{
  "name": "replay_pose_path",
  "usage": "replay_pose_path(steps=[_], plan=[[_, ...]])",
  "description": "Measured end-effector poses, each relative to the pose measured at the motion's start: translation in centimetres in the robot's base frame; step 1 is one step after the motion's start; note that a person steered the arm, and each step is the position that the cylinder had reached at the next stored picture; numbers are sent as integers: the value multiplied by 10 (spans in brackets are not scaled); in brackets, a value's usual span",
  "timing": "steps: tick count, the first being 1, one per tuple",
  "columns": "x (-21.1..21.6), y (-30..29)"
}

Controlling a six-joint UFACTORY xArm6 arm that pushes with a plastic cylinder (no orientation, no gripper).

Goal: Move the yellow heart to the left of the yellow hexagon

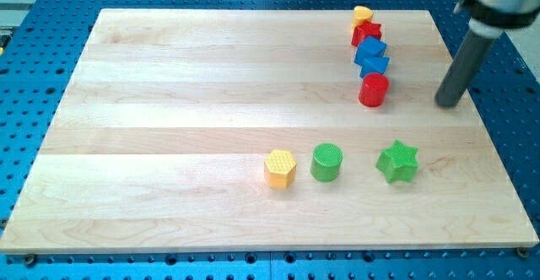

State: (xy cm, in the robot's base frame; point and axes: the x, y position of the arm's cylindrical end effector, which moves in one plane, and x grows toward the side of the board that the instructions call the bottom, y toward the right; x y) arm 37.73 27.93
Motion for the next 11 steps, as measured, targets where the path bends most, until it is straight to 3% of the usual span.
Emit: replay_pose_path(steps=[1, 2, 4, 5, 8, 11], plan=[[-96, 13], [-159, 9], [-177, -73], [-141, -155], [60, -326], [60, -338]])
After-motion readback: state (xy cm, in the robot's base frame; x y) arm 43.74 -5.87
